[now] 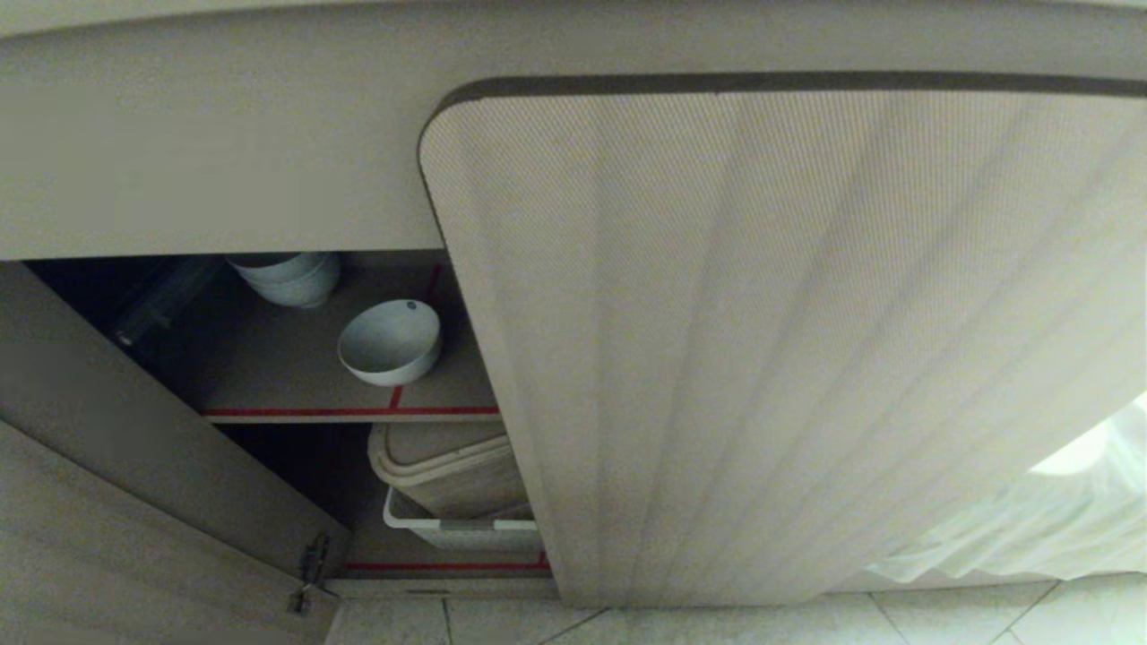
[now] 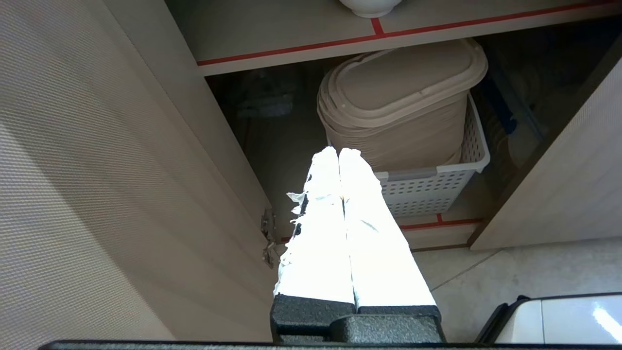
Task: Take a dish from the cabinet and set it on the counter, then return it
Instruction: Close the cabinet door
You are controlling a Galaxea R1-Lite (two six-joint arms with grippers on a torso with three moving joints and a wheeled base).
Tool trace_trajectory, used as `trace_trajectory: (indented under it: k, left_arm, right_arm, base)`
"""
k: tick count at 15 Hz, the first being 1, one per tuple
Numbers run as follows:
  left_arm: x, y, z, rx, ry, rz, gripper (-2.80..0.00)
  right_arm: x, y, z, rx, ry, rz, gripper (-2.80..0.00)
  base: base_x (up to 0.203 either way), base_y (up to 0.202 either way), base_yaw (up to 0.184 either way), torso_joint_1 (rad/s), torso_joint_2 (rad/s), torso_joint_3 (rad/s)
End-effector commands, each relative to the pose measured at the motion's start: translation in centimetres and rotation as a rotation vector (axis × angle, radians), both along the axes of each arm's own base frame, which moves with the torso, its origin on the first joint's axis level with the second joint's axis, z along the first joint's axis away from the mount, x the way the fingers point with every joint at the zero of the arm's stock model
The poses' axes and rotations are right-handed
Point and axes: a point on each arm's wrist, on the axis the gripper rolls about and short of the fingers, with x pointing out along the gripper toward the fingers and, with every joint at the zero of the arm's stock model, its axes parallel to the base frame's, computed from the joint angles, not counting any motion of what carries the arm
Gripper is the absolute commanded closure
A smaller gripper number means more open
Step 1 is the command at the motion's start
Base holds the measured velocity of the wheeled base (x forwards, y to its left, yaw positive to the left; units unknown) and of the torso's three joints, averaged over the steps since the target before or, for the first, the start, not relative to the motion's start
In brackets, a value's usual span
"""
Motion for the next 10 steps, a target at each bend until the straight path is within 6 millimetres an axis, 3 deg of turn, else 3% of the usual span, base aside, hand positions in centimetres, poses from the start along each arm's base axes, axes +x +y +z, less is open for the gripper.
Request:
trace_trajectory:
  k: [1,10]
  left_arm:
    - [-0.01,0.0,-0.02,-0.003,0.0,0.002,0.0]
    - [-0.01,0.0,-0.02,-0.007,0.0,0.0,0.0]
  right_arm:
    - [0.0,0.0,0.0,0.0,0.0,0.0,0.0]
    - [0.0,0.0,0.0,0.0,0.0,0.0,0.0]
  base:
    - [0.0,0.0,0.0,0.0,0.0,0.0]
    - [0.0,0.0,0.0,0.0,0.0,0.0]
